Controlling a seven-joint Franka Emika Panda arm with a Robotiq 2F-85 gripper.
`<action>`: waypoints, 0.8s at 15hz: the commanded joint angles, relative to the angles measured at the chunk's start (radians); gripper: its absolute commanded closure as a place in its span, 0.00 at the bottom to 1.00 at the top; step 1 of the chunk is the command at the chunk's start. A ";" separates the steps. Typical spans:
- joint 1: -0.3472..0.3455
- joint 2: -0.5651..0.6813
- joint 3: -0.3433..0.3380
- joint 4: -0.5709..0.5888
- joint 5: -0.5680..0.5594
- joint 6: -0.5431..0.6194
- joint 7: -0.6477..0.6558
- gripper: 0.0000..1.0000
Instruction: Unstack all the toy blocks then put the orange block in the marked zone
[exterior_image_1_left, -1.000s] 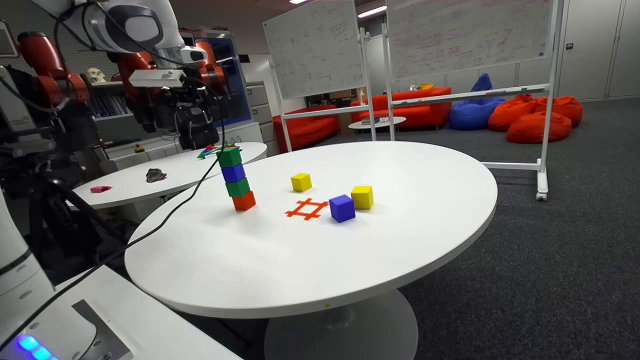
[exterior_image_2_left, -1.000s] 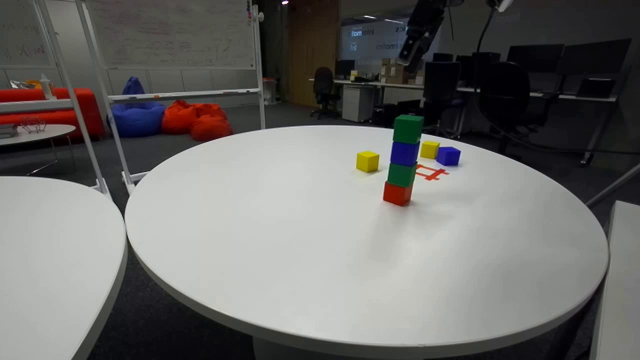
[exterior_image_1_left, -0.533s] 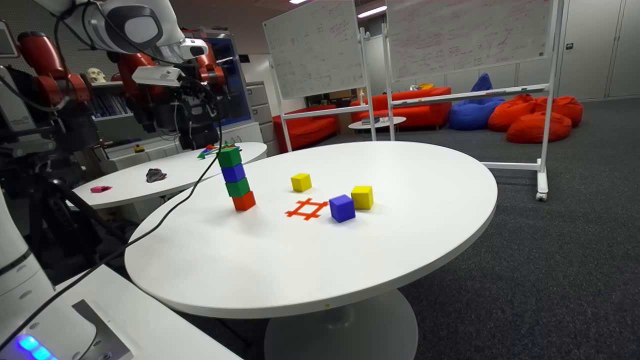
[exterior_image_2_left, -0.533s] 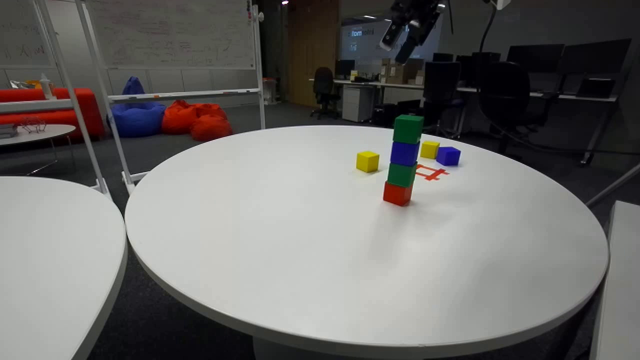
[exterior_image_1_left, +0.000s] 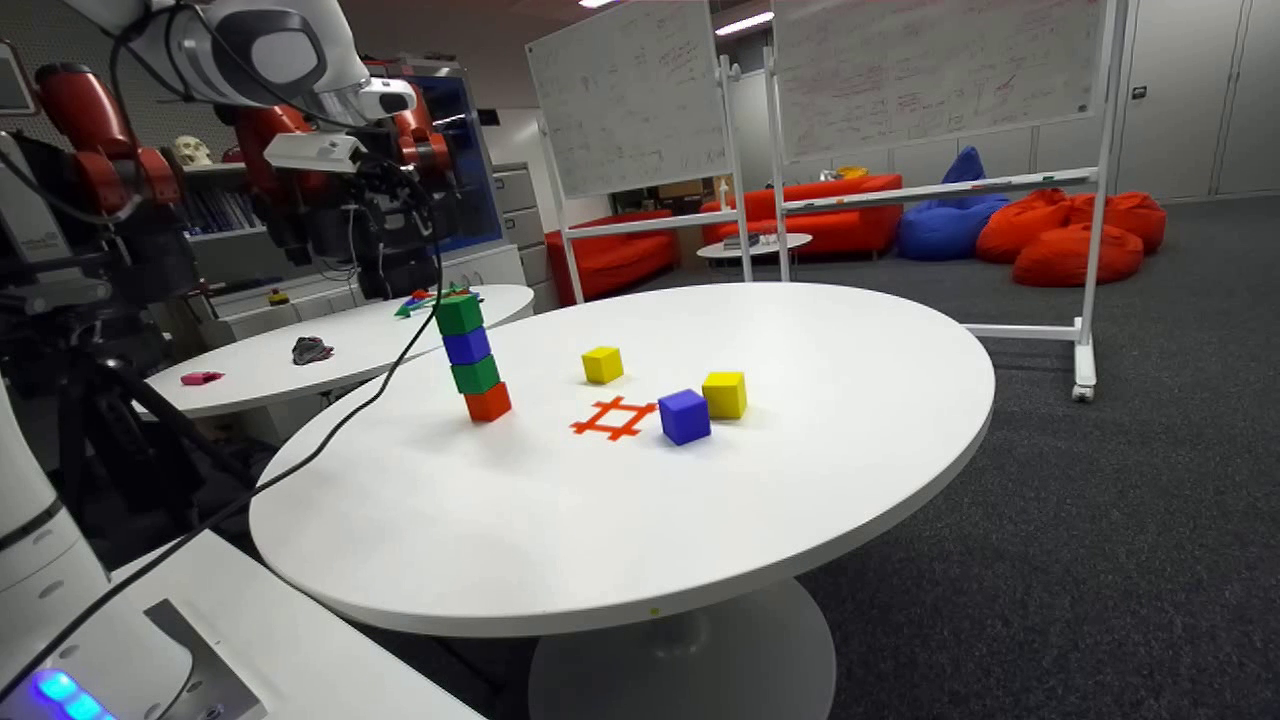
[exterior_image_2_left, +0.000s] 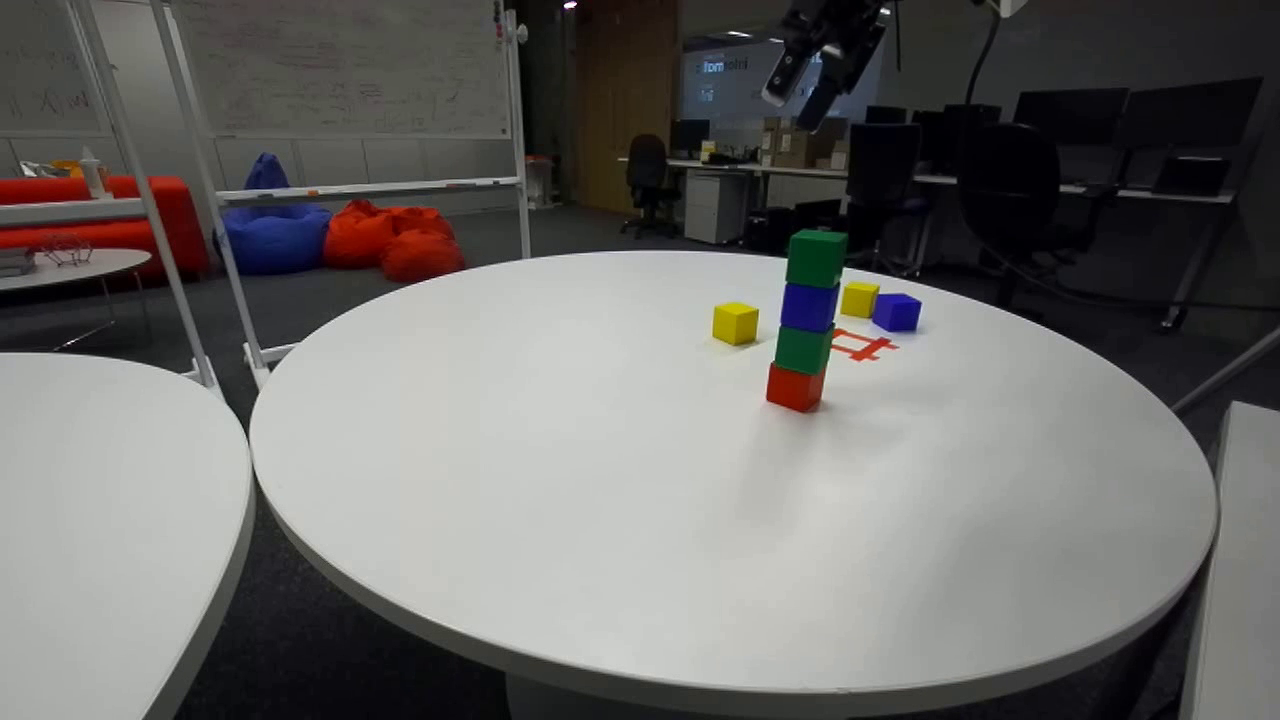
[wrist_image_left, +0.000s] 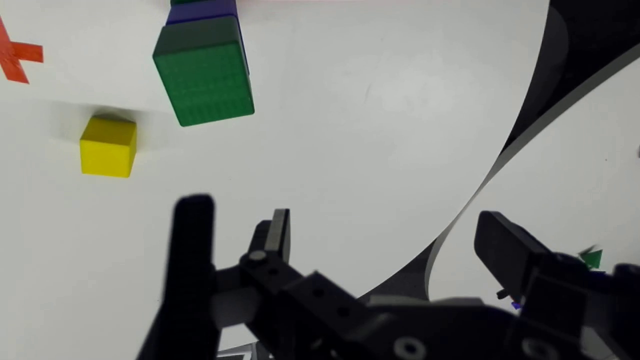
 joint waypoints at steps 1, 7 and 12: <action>-0.032 -0.016 0.014 -0.005 -0.073 -0.054 0.104 0.00; -0.056 -0.029 0.015 -0.002 -0.147 -0.156 0.212 0.00; -0.064 -0.017 0.007 0.014 -0.147 -0.204 0.210 0.00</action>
